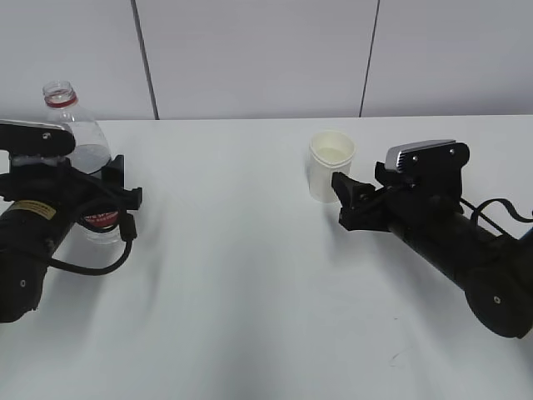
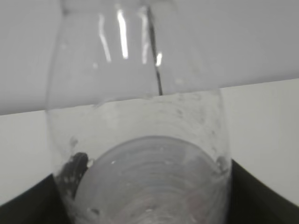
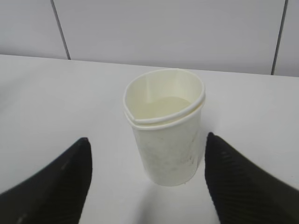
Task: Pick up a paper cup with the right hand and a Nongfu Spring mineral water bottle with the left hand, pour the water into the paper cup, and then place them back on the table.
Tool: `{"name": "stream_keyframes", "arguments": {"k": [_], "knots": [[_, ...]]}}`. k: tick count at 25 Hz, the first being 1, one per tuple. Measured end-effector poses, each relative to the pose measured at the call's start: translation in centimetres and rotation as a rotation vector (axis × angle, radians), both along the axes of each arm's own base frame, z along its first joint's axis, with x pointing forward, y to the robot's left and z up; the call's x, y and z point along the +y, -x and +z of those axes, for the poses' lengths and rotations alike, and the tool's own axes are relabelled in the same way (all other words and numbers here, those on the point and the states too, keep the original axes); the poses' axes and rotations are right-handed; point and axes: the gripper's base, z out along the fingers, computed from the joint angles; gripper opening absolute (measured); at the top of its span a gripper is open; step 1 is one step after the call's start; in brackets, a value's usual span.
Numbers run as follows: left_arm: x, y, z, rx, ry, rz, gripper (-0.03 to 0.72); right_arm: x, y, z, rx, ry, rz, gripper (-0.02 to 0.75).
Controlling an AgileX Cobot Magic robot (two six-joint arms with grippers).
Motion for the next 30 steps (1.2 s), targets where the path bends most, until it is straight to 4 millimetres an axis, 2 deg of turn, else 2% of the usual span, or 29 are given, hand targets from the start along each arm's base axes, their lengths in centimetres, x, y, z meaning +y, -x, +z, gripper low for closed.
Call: {"name": "stream_keyframes", "arguments": {"k": [4, 7, 11, 21, 25, 30], "knots": [[-0.1, 0.0, 0.0, -0.002, -0.006, -0.015, 0.602, 0.0, 0.0, 0.0, 0.000, 0.000, 0.000, 0.561], [-0.1, 0.0, 0.0, -0.002, -0.014, -0.011, 0.632, 0.0, 0.0, 0.0, 0.000, 0.000, 0.000, 0.561], [0.1, 0.2, 0.1, 0.001, -0.007, 0.017, 0.636, 0.0, 0.0, 0.0, 0.000, 0.000, 0.000, 0.561], [0.1, 2.9, 1.6, 0.004, 0.008, -0.001, 0.636, 0.0, 0.2, -0.2, 0.008, 0.005, 0.010, 0.561], [0.2, 4.1, 1.8, 0.018, 0.009, -0.009, 0.634, -0.3, 1.5, -0.4, 0.039, 0.015, 0.016, 0.561], [0.8, 5.7, 1.8, 0.099, 0.026, 0.002, 0.627, -0.9, 3.8, 0.6, 0.053, 0.019, 0.016, 0.561]]}}
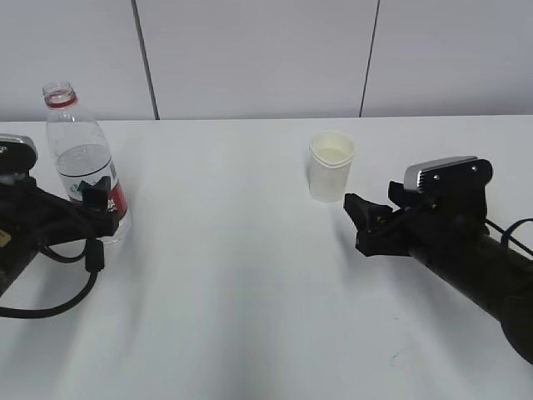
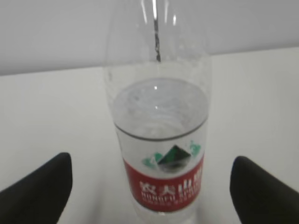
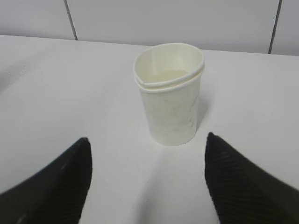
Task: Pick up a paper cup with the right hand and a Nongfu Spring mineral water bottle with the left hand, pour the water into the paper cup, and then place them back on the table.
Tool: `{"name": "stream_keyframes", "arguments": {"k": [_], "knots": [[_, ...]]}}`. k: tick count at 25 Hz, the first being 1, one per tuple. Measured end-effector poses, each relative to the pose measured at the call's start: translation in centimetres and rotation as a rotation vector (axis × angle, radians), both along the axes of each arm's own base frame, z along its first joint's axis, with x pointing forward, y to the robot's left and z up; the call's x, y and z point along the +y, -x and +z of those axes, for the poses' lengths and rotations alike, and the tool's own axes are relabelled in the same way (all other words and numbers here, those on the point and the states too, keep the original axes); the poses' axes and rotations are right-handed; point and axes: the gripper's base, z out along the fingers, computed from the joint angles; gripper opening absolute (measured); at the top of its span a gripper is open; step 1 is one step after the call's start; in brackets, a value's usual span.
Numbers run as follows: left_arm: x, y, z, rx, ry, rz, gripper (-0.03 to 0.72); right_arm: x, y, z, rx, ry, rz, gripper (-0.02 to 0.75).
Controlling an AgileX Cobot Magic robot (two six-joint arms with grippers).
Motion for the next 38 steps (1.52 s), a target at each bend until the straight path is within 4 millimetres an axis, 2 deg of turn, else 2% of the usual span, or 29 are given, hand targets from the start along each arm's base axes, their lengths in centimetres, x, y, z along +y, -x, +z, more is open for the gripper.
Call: {"name": "stream_keyframes", "arguments": {"k": [4, 8, 19, 23, 28, 32, 38], "knots": [[0.0, 1.0, -0.1, 0.133, 0.025, -0.026, 0.617, -0.5, 1.7, 1.4, -0.017, -0.005, 0.000, 0.561], [-0.2, 2.0, 0.0, 0.269, 0.058, -0.066, 0.611, -0.7, 2.5, 2.6, -0.001, 0.004, -0.001, 0.561], [-1.5, 4.6, 0.1, 0.693, 0.118, -0.206, 0.596, -1.4, 4.7, 4.6, 0.274, 0.028, -0.026, 0.561], [-1.9, 4.5, 0.7, 0.881, 0.141, -0.256, 0.595, -1.8, 6.0, 5.1, 0.423, 0.042, -0.049, 0.561], [-1.8, 3.8, 2.4, 1.033, 0.129, -0.297, 0.592, -2.5, 6.8, 7.5, 0.556, 0.080, -0.108, 0.561], [-1.5, 3.2, 4.0, 1.127, 0.060, -0.248, 0.590, -2.8, 7.0, 9.7, 0.668, 0.096, -0.159, 0.561], [-0.4, 2.6, 6.5, 1.244, -0.092, -0.132, 0.589, -2.3, 7.8, 12.4, 0.986, 0.092, -0.162, 0.536]]}}
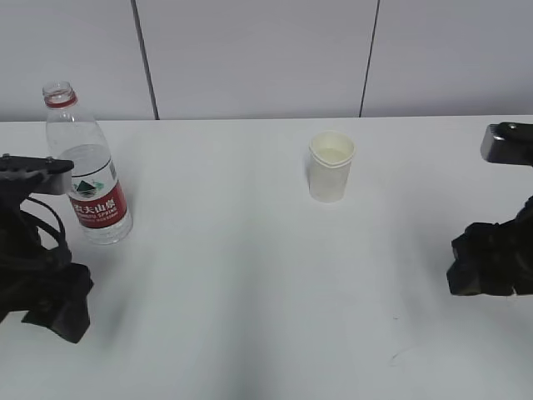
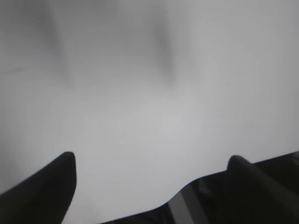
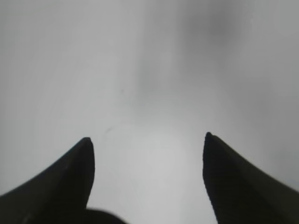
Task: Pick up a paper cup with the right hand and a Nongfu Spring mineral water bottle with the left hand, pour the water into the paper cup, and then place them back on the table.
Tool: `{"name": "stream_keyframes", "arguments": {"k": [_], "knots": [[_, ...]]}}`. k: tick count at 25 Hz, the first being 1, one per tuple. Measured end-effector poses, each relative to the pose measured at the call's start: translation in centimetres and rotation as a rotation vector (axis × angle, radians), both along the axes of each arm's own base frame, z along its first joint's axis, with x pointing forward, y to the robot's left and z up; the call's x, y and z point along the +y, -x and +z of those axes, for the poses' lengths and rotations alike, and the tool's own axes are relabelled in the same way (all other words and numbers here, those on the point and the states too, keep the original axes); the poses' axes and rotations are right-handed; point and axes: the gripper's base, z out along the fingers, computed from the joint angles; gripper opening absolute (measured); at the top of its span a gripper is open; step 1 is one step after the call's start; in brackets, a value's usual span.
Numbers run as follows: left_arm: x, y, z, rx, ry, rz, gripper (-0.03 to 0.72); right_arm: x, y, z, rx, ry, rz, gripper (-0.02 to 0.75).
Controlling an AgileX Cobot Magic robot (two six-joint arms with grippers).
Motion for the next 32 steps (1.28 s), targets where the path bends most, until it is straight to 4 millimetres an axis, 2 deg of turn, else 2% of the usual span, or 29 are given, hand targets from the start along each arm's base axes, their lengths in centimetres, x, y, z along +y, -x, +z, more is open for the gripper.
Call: {"name": "stream_keyframes", "arguments": {"k": [5, 7, 12, 23, 28, 32], "knots": [[0.3, 0.0, 1.4, 0.068, -0.054, 0.000, 0.587, 0.8, 1.5, 2.5, 0.242, -0.044, 0.114, 0.522], [0.3, 0.1, 1.6, 0.086, -0.062, 0.001, 0.586, 0.9, 1.7, 3.2, 0.273, -0.036, 0.150, 0.521], [0.5, 0.6, 1.8, 0.142, -0.087, 0.007, 0.580, 0.8, 1.8, 3.7, 0.265, -0.015, 0.209, 0.520], [0.7, 0.7, 1.9, 0.138, -0.101, 0.009, 0.564, 0.7, 1.8, 3.7, 0.265, -0.010, 0.219, 0.519], [0.9, 1.3, 3.1, 0.091, -0.081, 0.011, 0.564, 0.7, 2.1, 4.1, 0.243, -0.015, 0.229, 0.519], [1.3, 2.4, 5.1, 0.015, -0.044, 0.014, 0.564, 0.3, 3.4, 5.8, 0.157, -0.029, 0.243, 0.519]]}}
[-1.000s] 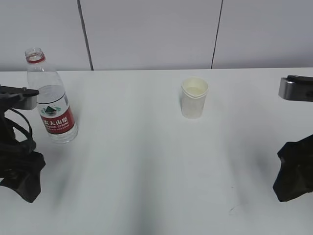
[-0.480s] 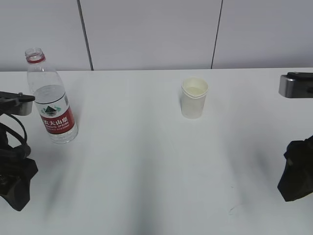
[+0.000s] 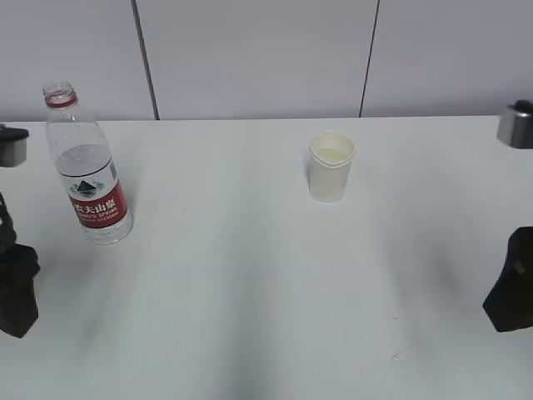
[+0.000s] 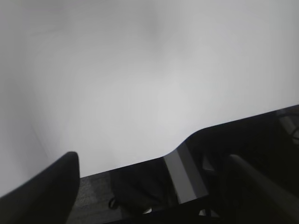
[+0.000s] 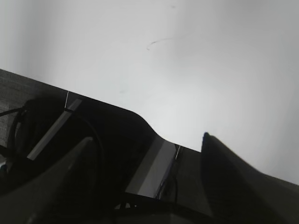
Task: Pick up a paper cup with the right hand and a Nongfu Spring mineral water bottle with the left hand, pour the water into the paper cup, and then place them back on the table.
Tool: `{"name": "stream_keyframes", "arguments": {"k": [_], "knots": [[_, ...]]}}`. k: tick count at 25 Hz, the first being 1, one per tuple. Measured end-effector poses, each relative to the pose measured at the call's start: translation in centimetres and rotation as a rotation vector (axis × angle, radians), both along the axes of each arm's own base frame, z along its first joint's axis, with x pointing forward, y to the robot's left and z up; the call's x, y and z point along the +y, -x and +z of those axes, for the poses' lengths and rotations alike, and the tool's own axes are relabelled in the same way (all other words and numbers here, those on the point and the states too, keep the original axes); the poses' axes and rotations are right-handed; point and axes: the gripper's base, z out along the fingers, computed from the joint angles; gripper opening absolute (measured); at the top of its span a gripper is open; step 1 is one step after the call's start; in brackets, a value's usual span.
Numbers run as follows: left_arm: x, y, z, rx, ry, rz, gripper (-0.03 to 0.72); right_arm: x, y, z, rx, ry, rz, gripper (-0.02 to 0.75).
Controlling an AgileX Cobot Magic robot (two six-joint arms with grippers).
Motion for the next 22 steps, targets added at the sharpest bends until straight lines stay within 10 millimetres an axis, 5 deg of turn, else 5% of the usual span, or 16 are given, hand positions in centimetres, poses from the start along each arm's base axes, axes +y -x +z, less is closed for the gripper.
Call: {"name": "stream_keyframes", "arguments": {"k": [12, 22], "knots": [[2.8, 7.0, 7.1, -0.343, 0.144, 0.001, 0.564, -2.1, 7.7, 5.4, -0.338, -0.097, 0.014, 0.518], [5.9, 13.8, 6.5, -0.544, 0.187, 0.001, 0.564, -4.2, 14.8, 4.1, -0.537, -0.148, 0.021, 0.519]]}}
